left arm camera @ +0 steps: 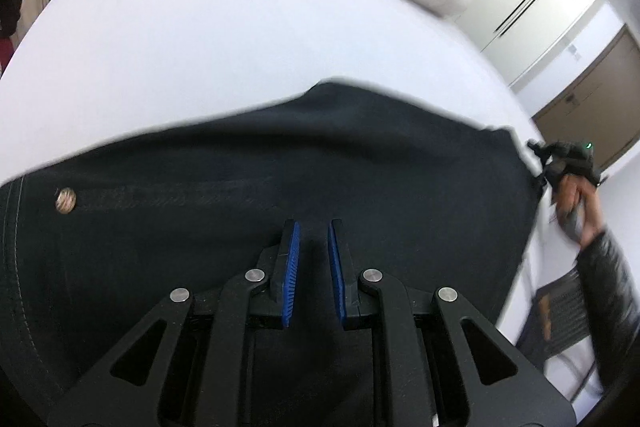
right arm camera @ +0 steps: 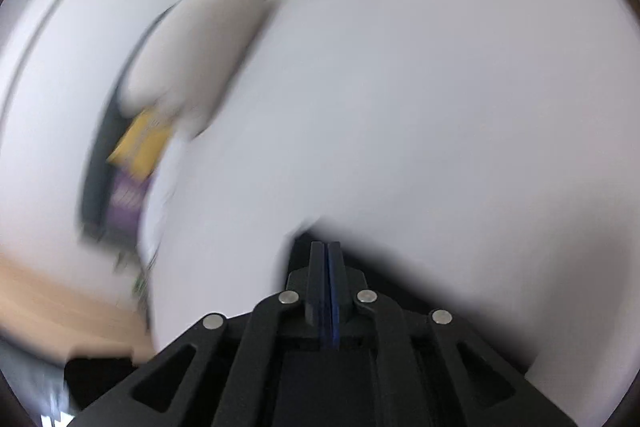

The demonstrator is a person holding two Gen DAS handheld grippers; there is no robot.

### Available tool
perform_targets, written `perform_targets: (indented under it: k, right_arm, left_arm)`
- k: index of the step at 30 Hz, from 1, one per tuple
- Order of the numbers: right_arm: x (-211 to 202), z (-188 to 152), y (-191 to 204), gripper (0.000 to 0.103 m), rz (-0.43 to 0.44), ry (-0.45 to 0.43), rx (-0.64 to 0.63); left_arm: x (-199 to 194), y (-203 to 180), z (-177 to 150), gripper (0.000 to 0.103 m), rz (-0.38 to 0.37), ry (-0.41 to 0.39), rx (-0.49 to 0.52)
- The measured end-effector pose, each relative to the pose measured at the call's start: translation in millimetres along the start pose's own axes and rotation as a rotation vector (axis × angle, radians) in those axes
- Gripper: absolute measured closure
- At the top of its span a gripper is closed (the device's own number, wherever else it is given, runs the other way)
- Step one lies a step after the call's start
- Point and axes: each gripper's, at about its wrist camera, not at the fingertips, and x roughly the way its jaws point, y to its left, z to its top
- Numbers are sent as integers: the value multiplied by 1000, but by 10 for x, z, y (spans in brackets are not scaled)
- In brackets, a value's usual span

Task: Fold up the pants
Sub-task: 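Lower the folded jeans with the left tool while the right tool releases the hem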

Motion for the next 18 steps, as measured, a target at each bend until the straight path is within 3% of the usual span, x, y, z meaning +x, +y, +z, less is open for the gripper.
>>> perform_targets:
  k: [3,5,7,9,12,14,16,18]
  right_arm:
    - [281,-841,530,98,148,228,-107]
    - [578,-1418,857,98,198,358,-134]
    - [871,-1826,1095,98,202,467,-140]
    - [1180,-1986,1327,102,159,533,-139]
    - [1341,-1598,1265,103,166,498,-63]
    - [1443,-1337,1161,103,154,417,-2]
    - [1355,-971,742,103,158,313,131]
    - [1221,-559,462,103,141,217,185]
  left_arm:
    - [84,-357,136,89,-58,-18,48]
    - [293,-583,187,89,-107,21,70]
    - [525,-660,201,89,-135,66,63]
    - [731,-657,223,89,-134,109,40]
    - [898,-425,251,89,-161,121,-58]
    - [926,-176,312,89,-197,93,-119]
    - [912,23,369,89,-222,69,-166]
    - [876,194,397,92,-234,56,-198]
